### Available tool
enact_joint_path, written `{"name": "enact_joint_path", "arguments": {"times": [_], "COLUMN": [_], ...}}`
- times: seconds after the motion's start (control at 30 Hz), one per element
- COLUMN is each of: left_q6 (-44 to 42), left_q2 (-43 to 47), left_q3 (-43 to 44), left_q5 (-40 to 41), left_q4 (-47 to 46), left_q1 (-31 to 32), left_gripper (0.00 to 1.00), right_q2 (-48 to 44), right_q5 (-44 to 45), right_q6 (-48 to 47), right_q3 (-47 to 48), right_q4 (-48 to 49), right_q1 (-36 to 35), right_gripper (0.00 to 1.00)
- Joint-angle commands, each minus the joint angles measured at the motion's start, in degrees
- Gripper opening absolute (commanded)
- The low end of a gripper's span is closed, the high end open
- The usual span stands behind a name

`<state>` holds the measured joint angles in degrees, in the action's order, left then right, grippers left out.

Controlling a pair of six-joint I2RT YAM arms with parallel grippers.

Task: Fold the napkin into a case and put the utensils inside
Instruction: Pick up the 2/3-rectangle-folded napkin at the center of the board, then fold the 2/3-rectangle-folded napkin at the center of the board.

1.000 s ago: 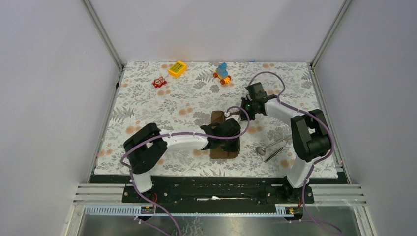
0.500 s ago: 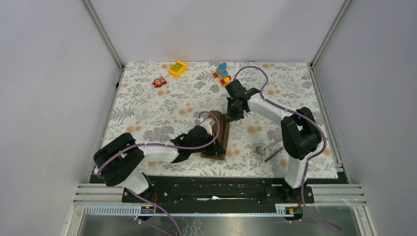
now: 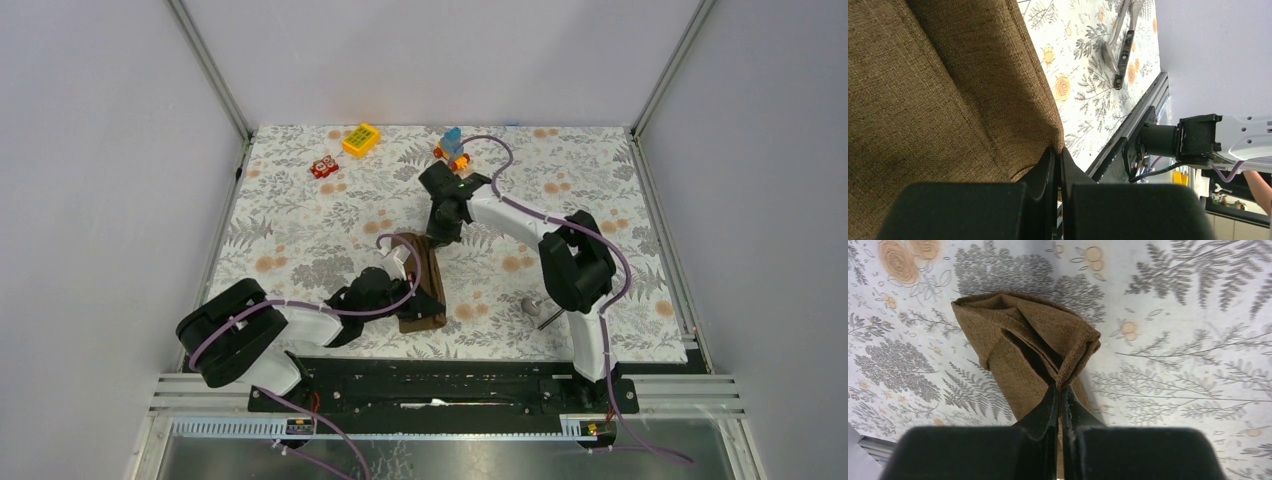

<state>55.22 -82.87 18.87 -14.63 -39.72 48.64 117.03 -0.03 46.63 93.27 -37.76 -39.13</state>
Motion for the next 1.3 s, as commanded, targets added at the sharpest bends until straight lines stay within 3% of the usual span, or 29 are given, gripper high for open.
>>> {"name": "enact_joint_path", "arguments": {"times": [0.0,0.13,0.2,0.4,0.6,0.7,0.8,1.03,1.27], "left_q6": [2.60,2.96,2.30,-1.20,-1.80,-3.15,-3.91,-0.86,-1.74], "left_q2": [0.27,0.78,1.74,10.83,21.03,26.77,26.95,9.29,-6.14], "left_q3": [-4.00,-5.85,-5.34,-3.23,-4.01,-2.56,-0.46,4.33,9.67], "left_q5": [-4.96,-5.14,-4.76,-2.60,-6.95,-5.85,-6.16,-10.86,-11.46], "left_q4": [-9.23,-10.36,-6.92,8.21,16.94,26.03,29.84,13.66,5.56], "left_q1": [-1.64,-1.98,-1.97,-2.45,-7.41,-11.58,-17.57,-24.54,-25.62], "left_gripper": [0.00,0.00,0.09,0.52,0.60,0.58,0.41,0.14,0.09], "right_q2": [3.08,6.63,7.37,6.89,7.42,7.18,6.67,6.78,7.48], "right_q5": [6.70,9.75,10.07,12.90,13.07,13.50,14.39,14.88,14.52], "right_q6": [5.47,5.68,5.28,3.65,3.08,3.27,3.57,4.16,4.57], "right_q3": [7.13,12.69,13.77,12.93,12.94,13.01,12.94,14.04,15.90], "right_q4": [-2.98,-6.31,-6.79,-7.11,-7.68,-8.06,-8.30,-9.11,-10.06], "right_q1": [-2.53,-4.56,-5.16,-5.80,-6.03,-6.18,-6.28,-6.96,-7.59], "right_gripper": [0.00,0.00,0.00,0.00,0.00,0.00,0.00,0.00,0.00]}}
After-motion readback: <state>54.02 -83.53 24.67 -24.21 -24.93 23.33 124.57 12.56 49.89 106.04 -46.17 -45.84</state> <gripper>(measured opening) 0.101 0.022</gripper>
